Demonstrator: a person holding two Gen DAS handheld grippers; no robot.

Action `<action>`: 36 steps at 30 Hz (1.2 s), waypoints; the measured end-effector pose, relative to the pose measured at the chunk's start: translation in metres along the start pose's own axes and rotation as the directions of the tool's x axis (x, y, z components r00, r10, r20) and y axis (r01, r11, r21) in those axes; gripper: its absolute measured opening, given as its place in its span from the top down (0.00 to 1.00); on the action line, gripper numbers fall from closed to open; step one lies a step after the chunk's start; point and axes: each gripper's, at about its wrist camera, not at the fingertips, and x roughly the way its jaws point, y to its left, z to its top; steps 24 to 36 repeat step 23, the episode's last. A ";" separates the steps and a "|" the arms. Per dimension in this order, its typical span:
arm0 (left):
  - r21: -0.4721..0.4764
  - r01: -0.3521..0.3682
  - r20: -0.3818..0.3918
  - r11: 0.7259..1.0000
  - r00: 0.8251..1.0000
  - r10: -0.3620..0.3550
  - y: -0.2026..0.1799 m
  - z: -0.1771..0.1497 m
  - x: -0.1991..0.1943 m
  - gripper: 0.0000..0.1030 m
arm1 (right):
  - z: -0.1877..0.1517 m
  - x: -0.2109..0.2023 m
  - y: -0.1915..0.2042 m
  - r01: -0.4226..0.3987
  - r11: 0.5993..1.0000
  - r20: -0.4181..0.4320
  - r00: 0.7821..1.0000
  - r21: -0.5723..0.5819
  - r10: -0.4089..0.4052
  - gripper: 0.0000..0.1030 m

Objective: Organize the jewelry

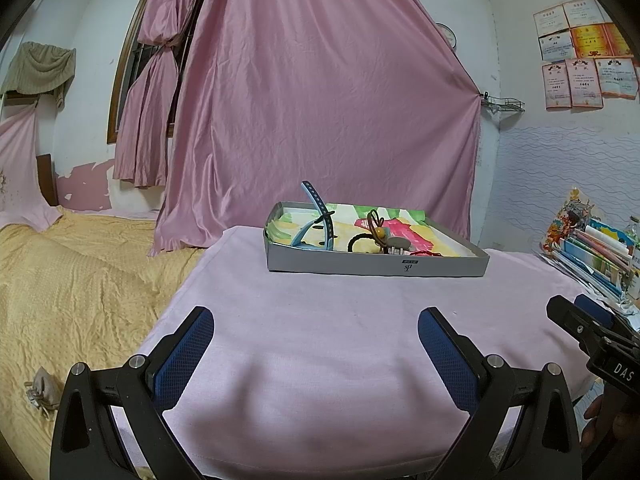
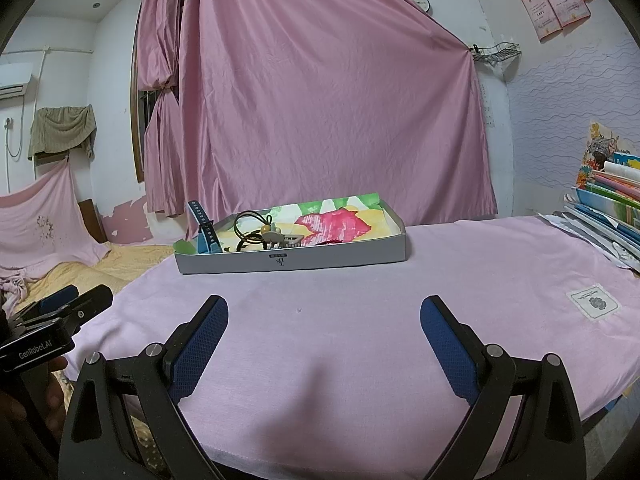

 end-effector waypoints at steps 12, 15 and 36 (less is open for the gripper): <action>0.013 -0.046 0.002 0.999 0.999 0.046 -0.001 -0.001 0.003 0.00 | -0.002 0.002 -0.001 0.002 1.000 -0.002 1.000 0.008 -0.002 0.08; 0.017 -0.048 0.001 0.999 0.999 0.048 -0.003 -0.001 0.003 0.00 | -0.003 0.003 -0.001 0.003 1.000 -0.008 1.000 0.012 -0.003 0.08; 0.019 -0.050 -0.006 0.999 0.999 0.050 -0.005 0.000 0.006 0.00 | -0.002 0.007 -0.002 0.004 1.000 -0.016 1.000 0.018 -0.004 0.08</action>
